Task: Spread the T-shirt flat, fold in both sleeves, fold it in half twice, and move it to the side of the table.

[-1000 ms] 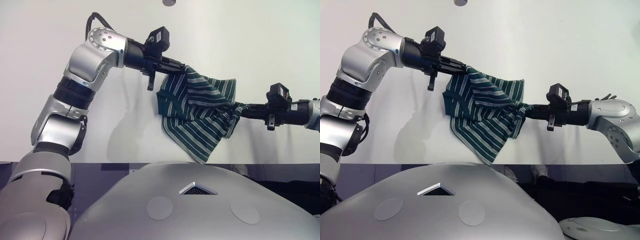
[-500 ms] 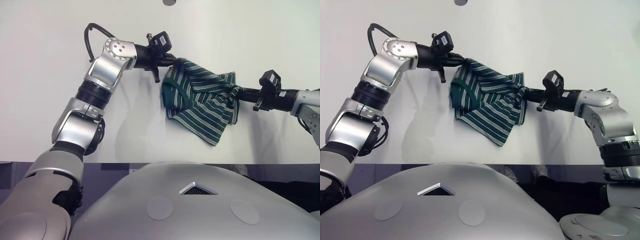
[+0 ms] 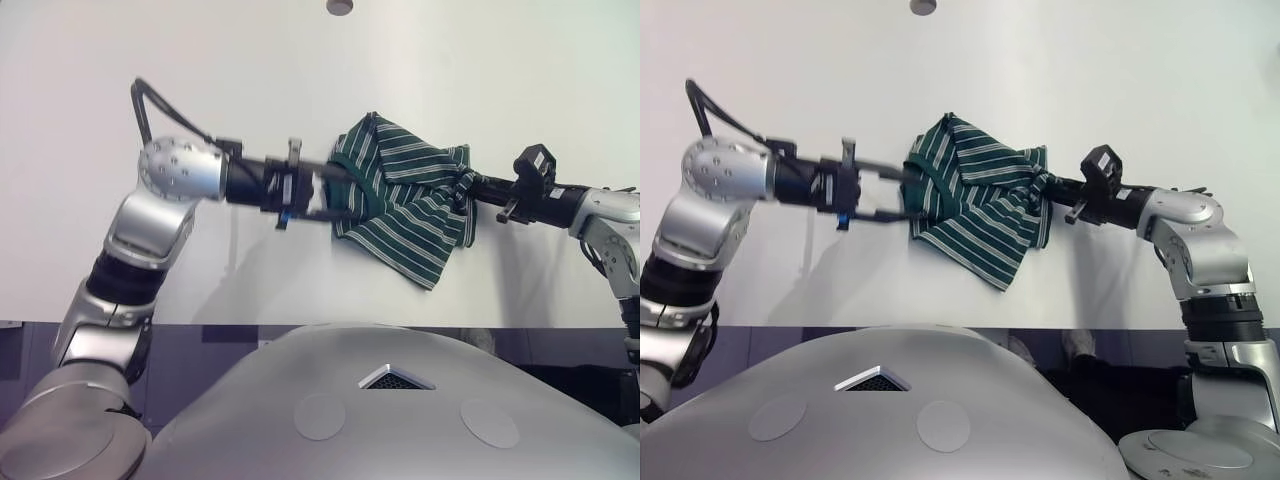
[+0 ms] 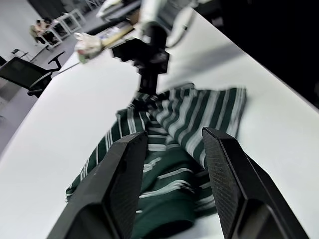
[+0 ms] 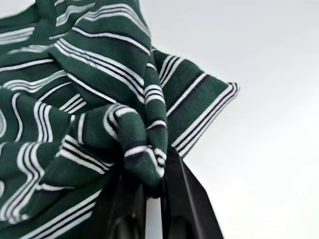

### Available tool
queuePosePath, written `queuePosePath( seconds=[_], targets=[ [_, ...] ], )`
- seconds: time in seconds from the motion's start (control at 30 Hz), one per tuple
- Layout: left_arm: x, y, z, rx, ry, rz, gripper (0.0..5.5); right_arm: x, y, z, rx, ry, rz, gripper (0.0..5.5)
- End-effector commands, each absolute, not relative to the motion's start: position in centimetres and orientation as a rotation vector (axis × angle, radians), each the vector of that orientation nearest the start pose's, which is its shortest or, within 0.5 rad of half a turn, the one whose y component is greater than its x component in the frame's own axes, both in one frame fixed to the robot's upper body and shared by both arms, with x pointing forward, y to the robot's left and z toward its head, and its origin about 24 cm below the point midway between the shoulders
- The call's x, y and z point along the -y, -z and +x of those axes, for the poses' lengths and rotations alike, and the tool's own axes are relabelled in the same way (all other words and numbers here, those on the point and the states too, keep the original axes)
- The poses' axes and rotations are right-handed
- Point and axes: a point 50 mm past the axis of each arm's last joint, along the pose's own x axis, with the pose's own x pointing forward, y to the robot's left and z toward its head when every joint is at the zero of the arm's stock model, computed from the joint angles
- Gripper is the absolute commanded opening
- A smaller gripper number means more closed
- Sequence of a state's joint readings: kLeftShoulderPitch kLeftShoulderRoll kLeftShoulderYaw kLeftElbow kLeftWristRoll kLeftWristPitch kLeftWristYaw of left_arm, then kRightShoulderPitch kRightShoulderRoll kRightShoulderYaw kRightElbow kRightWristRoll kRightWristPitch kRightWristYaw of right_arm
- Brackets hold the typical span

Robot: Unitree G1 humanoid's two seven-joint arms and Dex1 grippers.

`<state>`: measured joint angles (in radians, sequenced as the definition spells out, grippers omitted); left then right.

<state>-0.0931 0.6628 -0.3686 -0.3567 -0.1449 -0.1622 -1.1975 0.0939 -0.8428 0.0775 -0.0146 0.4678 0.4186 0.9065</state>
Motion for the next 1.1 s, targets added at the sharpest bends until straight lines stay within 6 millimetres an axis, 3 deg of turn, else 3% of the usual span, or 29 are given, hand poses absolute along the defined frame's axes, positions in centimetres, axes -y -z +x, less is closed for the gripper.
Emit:
queuePosePath(
  seconds=[0.03, 0.17, 0.3, 0.47, 0.67, 0.73, 0.87, 0.97, 1.1],
  targets=[
    [-11.9, -8.6, 18.0, 0.329, 1.716, 0.923, 2.04, 25.6, -2.6, 18.9, -0.752, -0.857, -0.092, 0.17],
    [-12.1, -5.3, 17.1, 0.4, 1.728, 1.159, 2.04, 25.2, -2.4, 18.9, -0.761, -0.878, -0.101, 0.17],
    [-11.5, -3.7, 17.0, 0.417, 1.723, 1.305, 2.04, 25.2, -2.5, 19.3, -0.757, -0.883, -0.113, 0.17],
    [-10.2, -5.4, 19.1, 0.555, 1.409, 1.327, 2.04, 25.1, -2.1, 19.3, -0.76, -0.891, -0.124, 0.17],
    [-9.6, -5.4, 18.6, 0.607, 1.309, 1.274, 2.04, 24.6, -1.5, 19.2, -0.757, -0.902, -0.121, 0.17],
    [-9.5, -5.3, 18.6, 0.61, 1.327, 1.268, 2.04, 24.7, -1.4, 19.1, -0.757, -0.904, -0.122, 0.17],
    [-10.5, -4.0, 17.3, 0.461, 1.634, 1.251, 2.04, 24.8, -1.3, 19.3, -0.75, -0.904, -0.131, 0.17],
    [-11.0, -5.6, 17.7, 0.422, 1.736, 1.23, 2.04, 24.9, -1.1, 19.2, -0.748, -0.9, -0.133, 0.17],
    [-9.4, -6.7, 17.9, 0.485, 1.764, 1.271, 2.04, 24.8, -0.9, 19.2, -0.741, -0.893, -0.127, 0.17]
  ],
)
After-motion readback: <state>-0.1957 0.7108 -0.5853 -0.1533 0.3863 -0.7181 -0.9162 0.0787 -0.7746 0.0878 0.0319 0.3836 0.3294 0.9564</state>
